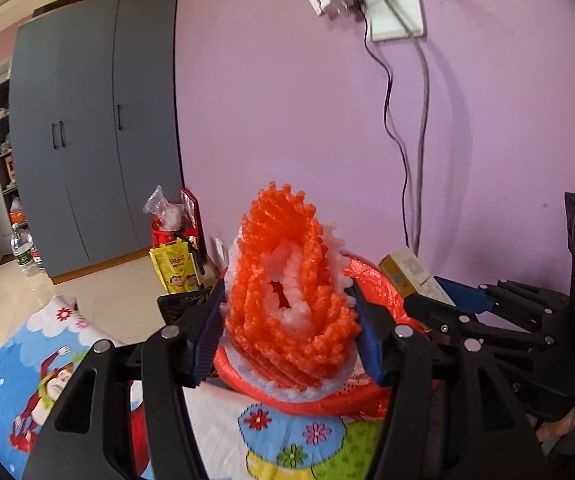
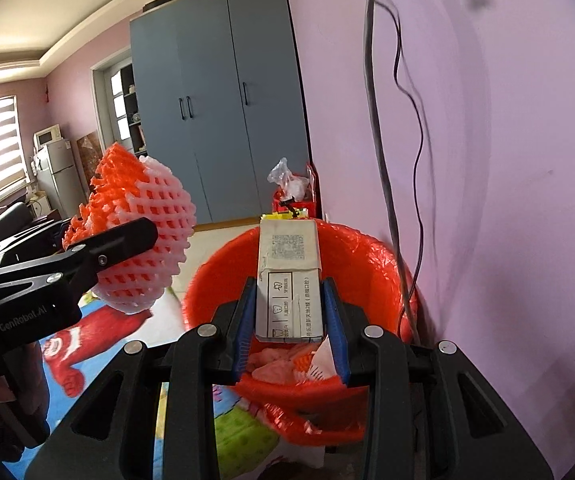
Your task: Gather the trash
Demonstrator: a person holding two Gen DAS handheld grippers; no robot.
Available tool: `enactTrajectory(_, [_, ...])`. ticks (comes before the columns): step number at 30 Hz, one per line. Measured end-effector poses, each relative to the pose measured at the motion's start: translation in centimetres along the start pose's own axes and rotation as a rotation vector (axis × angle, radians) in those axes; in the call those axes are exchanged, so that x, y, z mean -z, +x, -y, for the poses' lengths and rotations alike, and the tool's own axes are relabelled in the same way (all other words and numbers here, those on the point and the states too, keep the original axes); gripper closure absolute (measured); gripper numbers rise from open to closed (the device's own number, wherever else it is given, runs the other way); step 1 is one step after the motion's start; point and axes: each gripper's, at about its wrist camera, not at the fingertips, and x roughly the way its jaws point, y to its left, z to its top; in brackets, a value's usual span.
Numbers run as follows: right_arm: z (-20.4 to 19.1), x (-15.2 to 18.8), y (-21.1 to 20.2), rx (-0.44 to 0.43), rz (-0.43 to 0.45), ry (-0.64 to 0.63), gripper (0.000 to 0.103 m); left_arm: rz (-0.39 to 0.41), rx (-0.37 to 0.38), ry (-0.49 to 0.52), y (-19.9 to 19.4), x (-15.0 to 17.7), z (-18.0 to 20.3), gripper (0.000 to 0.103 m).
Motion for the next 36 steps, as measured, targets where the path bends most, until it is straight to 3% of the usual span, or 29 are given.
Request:
enactTrajectory(8, [1.4, -0.6, 4.1, 0.011, -0.008, -0.004, 0.070, -0.035, 0.019, -0.002, 5.2, 0.3, -1.5, 0.046])
enactTrajectory(12, [2.0, -0.7, 5.6, 0.015, -0.015, -0.012, 0.069, -0.052, 0.024, 0.003, 7.7, 0.5, -2.4, 0.038])
enactTrajectory(13, [2.1, -0.7, 5.9, 0.022, -0.020, -0.014, 0.066, -0.055, 0.019, 0.004, 8.1, 0.4, -2.5, 0.033])
enactTrajectory(16, [2.6, -0.8, 6.0, 0.039, -0.012, -0.001, 0.045, -0.060, 0.001, -0.024, 8.9, 0.3, -3.7, 0.032])
enactTrajectory(18, [3.0, -1.1, 5.6, 0.040, 0.001, 0.009, 0.045, -0.054, -0.013, -0.042, 8.6, 0.3, -4.4, 0.029])
enactTrajectory(24, [3.2, -1.6, 2.2, 0.039, 0.031, 0.033, 0.045, -0.021, -0.031, -0.078, 5.0, 0.0, -5.0, 0.022])
enactTrajectory(27, [1.9, -1.8, -1.0, 0.021, 0.055, 0.035, 0.044, 0.008, -0.051, -0.096, 1.9, -0.5, -5.0, 0.012])
enactTrajectory(29, [0.9, -1.9, -3.1, 0.018, 0.069, 0.010, 0.039, 0.032, -0.080, -0.100, -1.1, -1.0, -4.2, 0.005])
enactTrajectory(36, [-2.8, -3.2, -10.3, 0.024, 0.114, -0.076, 0.022, 0.058, -0.195, -0.102, -10.0, -2.2, -3.1, 0.005])
